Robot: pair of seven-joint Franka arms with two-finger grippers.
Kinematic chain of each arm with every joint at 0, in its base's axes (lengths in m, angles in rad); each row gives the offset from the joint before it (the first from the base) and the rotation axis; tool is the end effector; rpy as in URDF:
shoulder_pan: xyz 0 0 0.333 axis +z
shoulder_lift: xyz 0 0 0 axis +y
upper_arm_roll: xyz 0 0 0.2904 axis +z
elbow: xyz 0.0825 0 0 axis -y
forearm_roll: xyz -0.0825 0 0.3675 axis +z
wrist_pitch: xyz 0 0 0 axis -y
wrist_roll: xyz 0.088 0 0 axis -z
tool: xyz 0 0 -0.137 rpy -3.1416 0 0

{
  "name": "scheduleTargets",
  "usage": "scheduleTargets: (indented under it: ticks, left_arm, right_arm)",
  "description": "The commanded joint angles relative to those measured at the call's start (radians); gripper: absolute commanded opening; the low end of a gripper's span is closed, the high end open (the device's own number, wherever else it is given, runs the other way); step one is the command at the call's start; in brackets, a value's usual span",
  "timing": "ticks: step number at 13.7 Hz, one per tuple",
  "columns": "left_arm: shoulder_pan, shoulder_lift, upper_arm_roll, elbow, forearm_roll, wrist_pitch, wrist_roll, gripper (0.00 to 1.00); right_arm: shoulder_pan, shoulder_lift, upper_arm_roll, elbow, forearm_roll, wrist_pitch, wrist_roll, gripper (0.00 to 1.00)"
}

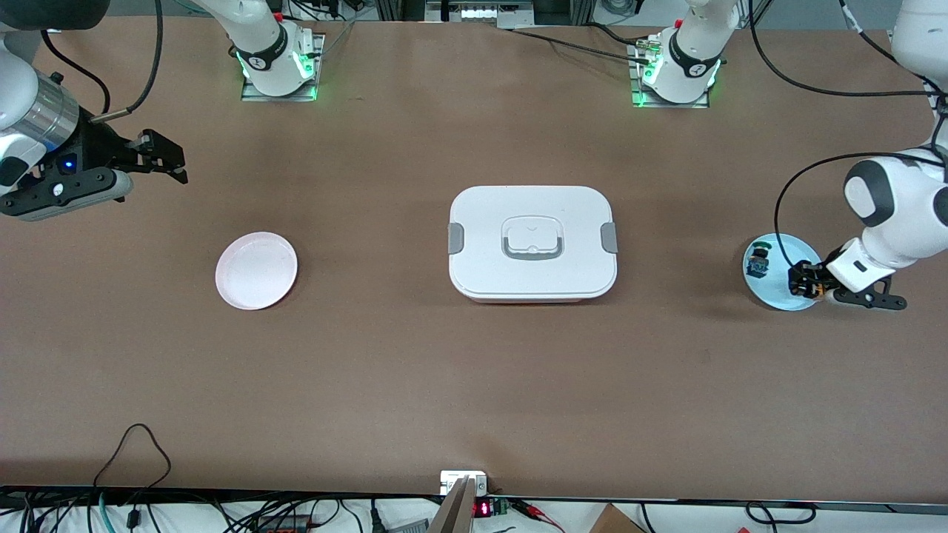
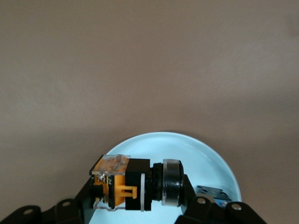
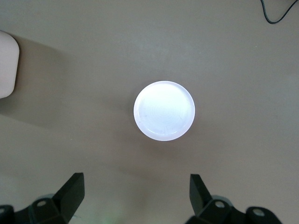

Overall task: Transfer orange switch to right arm and place
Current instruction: 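Close the left gripper on the orange switch and lift it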

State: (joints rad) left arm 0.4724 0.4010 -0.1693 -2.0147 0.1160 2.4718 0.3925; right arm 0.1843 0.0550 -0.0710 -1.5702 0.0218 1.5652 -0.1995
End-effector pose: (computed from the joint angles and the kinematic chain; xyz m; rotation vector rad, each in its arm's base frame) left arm 0.5636 0.1785 0.2195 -3.0994 0.2529 -0.0885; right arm 0.5454 0.0659 0.5389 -3.0818 -0.4851 0.0921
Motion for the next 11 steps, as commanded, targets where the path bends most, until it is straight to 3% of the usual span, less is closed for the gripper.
scheduleTargets:
  ticks: [1,3,5,7,11]
  left_arm:
    - [-0.001,-0.028,-0.028,0.086,0.007,-0.163,0.031,0.15]
    - [0.002,-0.028,-0.102,0.148,-0.007,-0.317,0.029,0.14]
    - [0.002,-0.030,-0.189,0.241,-0.080,-0.587,0.034,0.13]
    - [0.005,-0.027,-0.235,0.341,-0.175,-0.756,0.045,0.13]
    - [-0.001,0.004,-0.268,0.367,-0.531,-0.815,0.338,0.09]
  right_arm:
    - [-0.002,-0.006,-0.001,0.006,-0.003,0.003,0.012,1.00]
    - [-0.005,-0.001,-0.003,0.006,-0.011,0.007,0.012,1.00]
    - [-0.008,-0.003,-0.006,0.007,-0.017,0.010,0.011,1.00]
    - [-0.009,-0.004,-0.012,0.009,-0.020,0.009,0.003,1.00]
    - [-0.017,-0.006,-0.032,0.033,-0.065,-0.001,0.003,1.00]
